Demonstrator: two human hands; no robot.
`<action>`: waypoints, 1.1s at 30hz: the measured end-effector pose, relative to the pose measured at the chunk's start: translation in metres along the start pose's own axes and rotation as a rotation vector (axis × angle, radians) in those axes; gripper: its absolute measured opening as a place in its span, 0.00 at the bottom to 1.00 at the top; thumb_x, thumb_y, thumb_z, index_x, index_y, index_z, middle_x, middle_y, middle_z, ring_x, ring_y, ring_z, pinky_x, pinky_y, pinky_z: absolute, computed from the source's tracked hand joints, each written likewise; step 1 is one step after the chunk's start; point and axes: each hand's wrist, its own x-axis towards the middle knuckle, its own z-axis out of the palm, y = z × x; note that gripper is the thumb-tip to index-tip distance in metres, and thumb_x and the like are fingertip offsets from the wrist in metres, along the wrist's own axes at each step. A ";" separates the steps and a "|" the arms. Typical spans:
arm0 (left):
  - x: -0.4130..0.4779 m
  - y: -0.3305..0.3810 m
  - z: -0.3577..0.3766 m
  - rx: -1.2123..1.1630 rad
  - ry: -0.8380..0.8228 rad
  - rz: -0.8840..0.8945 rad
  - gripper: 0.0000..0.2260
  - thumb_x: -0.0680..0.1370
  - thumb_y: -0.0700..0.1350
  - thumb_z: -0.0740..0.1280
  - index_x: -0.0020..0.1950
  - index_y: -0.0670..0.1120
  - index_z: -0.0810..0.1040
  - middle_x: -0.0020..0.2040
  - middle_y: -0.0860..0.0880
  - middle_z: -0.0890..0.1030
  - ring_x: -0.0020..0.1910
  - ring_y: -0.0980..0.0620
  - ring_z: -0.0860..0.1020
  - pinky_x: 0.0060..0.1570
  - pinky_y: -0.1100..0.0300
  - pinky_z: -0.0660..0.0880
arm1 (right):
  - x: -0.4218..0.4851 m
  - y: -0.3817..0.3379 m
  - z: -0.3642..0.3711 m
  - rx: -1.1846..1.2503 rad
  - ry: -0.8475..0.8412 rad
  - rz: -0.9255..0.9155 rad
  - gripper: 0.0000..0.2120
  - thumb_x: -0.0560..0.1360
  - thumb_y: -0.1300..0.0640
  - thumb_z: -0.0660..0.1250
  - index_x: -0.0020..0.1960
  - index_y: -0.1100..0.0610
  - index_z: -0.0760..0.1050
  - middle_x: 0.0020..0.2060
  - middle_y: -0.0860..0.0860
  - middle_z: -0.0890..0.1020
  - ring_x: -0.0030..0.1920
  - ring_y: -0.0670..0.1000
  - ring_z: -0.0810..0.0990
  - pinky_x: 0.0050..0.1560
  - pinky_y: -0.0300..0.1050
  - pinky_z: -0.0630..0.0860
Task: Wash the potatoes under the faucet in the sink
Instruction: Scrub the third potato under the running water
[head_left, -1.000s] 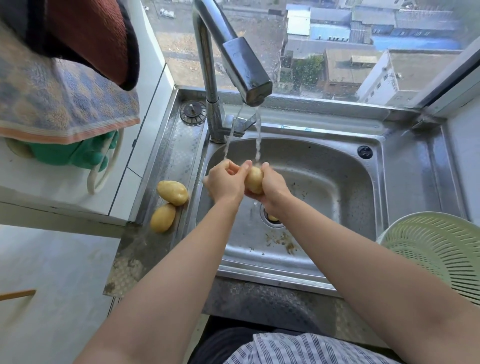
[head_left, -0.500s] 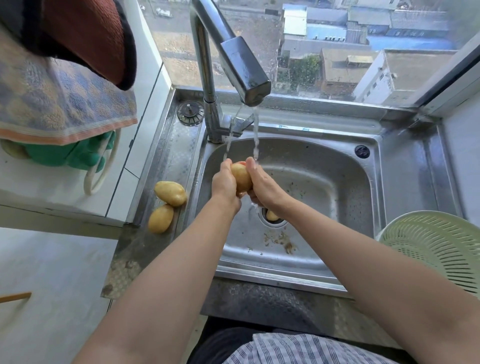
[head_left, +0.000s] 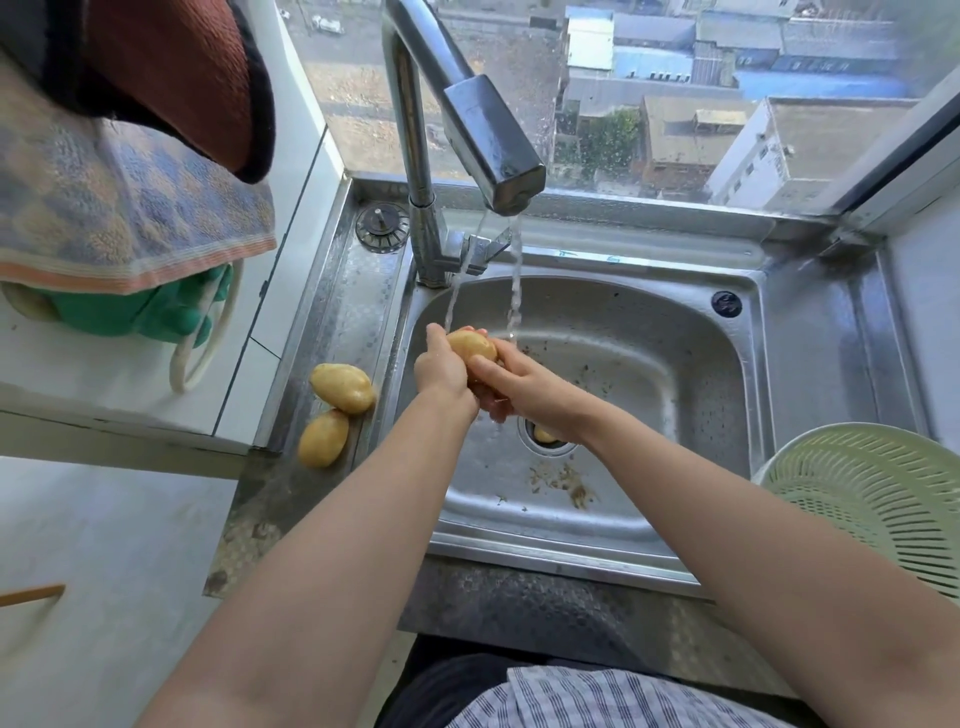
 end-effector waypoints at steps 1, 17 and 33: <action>0.000 0.001 0.000 -0.031 0.003 -0.037 0.23 0.81 0.61 0.52 0.47 0.45 0.78 0.43 0.44 0.81 0.36 0.43 0.79 0.29 0.54 0.77 | -0.003 0.002 -0.003 -0.005 -0.018 -0.031 0.27 0.81 0.51 0.60 0.77 0.54 0.56 0.41 0.53 0.75 0.36 0.45 0.73 0.40 0.41 0.73; -0.022 -0.010 0.008 0.371 -0.119 0.123 0.22 0.81 0.56 0.50 0.35 0.45 0.71 0.26 0.49 0.68 0.22 0.55 0.62 0.23 0.63 0.59 | 0.018 -0.018 0.005 0.114 0.539 -0.050 0.21 0.82 0.46 0.53 0.48 0.58 0.79 0.42 0.57 0.83 0.44 0.53 0.79 0.51 0.56 0.76; -0.021 -0.007 -0.004 0.226 -0.225 -0.139 0.22 0.81 0.54 0.47 0.30 0.47 0.64 0.19 0.51 0.61 0.15 0.56 0.54 0.18 0.71 0.49 | 0.008 -0.020 -0.006 0.342 0.286 -0.017 0.17 0.84 0.55 0.51 0.57 0.60 0.78 0.53 0.58 0.84 0.52 0.52 0.81 0.55 0.43 0.76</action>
